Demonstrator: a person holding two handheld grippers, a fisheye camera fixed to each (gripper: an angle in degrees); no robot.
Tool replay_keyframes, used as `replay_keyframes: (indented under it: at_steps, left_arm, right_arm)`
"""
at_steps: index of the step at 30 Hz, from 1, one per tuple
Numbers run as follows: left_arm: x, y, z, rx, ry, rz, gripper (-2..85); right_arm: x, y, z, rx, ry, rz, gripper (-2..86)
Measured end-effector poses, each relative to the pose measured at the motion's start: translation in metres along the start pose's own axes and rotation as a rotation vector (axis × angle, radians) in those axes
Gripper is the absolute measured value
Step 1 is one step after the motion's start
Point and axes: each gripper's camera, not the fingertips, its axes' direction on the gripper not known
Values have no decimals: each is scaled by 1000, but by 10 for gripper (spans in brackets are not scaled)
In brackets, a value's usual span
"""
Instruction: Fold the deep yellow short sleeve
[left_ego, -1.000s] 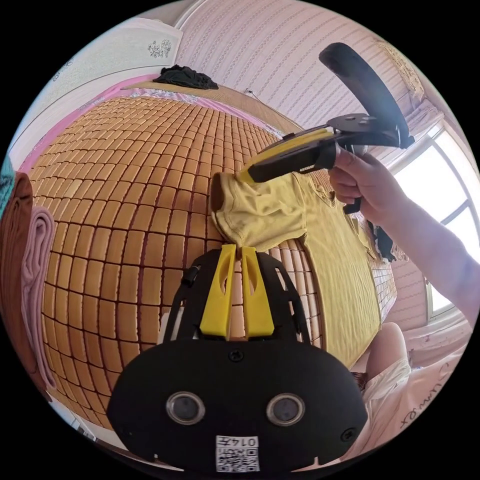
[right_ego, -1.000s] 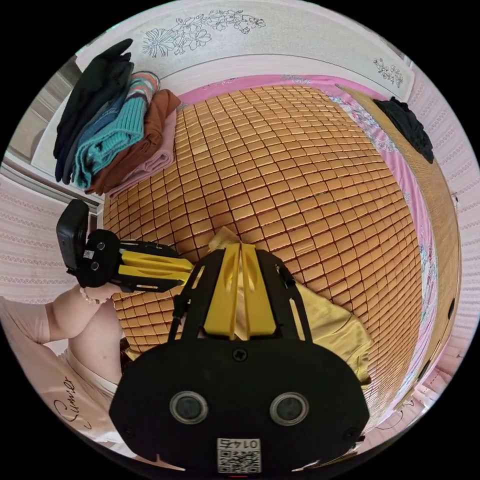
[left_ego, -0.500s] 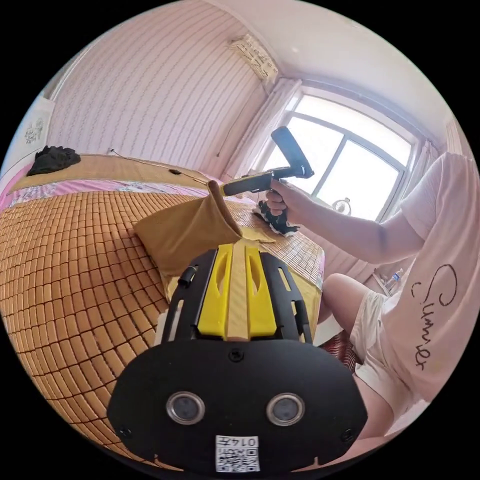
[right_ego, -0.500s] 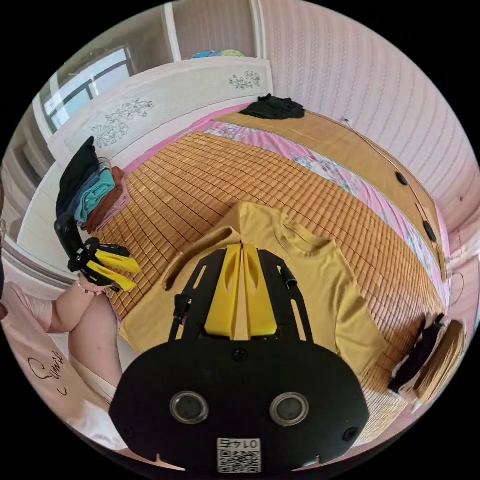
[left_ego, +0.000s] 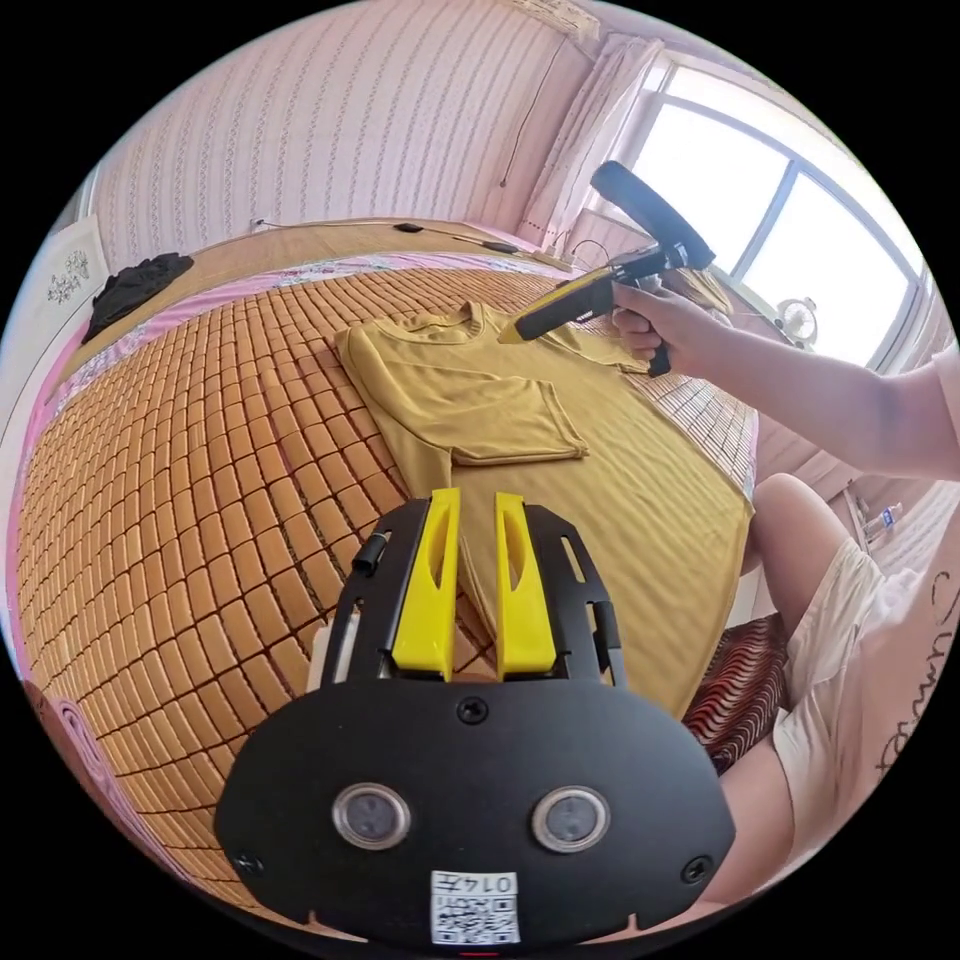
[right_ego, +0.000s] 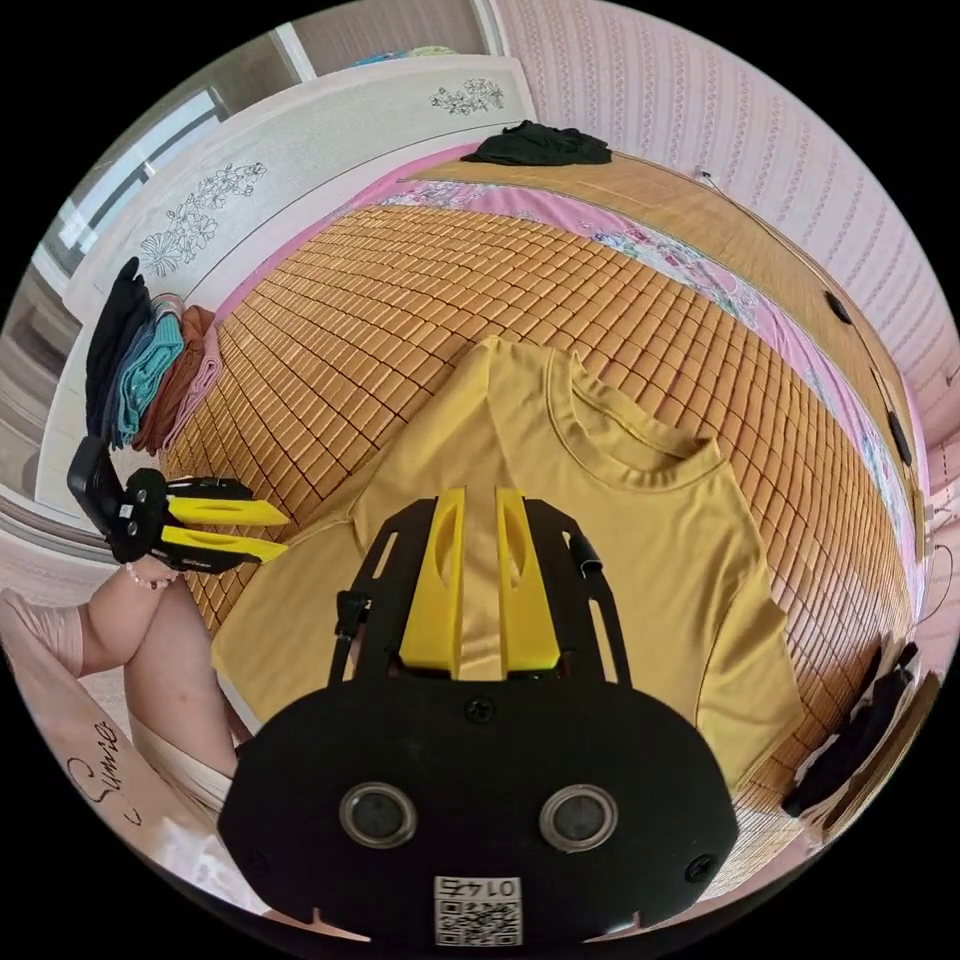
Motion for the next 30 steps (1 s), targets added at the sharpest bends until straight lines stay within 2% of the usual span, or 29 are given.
replay_keyframes:
  at_steps: [3, 5, 8, 10, 13, 17, 21, 23, 25, 30]
  left_arm:
    - [6, -25, 9, 14, 11, -22, 55]
    - [11, -45, 21, -35, -12, -16, 58]
    - [19, -74, 41, -141, -57, 9, 50]
    - [25, -86, 53, -224, -109, 34, 1]
    - [26, -91, 53, -224, -178, 1, -7]
    - [21, -99, 48, -177, -104, -113, -5]
    - [39, -116, 39, -95, -38, -119, 34]
    - [48, -126, 48, -124, 2, -94, 44]
    - [57, -137, 69, -227, -76, -69, 25]
    - [60, -147, 61, -200, -143, -145, 19]
  right_arm:
    - [5, -36, 30, -18, 63, -39, 83]
    - [12, -52, 46, -36, 31, -40, 85]
    - [20, -70, 69, -82, -15, -49, 18]
    - [22, -80, 76, -83, -9, -79, 6]
    - [24, -90, 84, -85, 7, -114, -1]
    - [30, -92, 103, -159, 15, -144, 10]
    - [48, -79, 107, -151, -25, -131, 42]
    - [56, -70, 106, -145, -20, -135, 50]
    - [75, -51, 101, -122, -10, -105, 77]
    - [135, 34, 67, 20, -69, 21, 98]
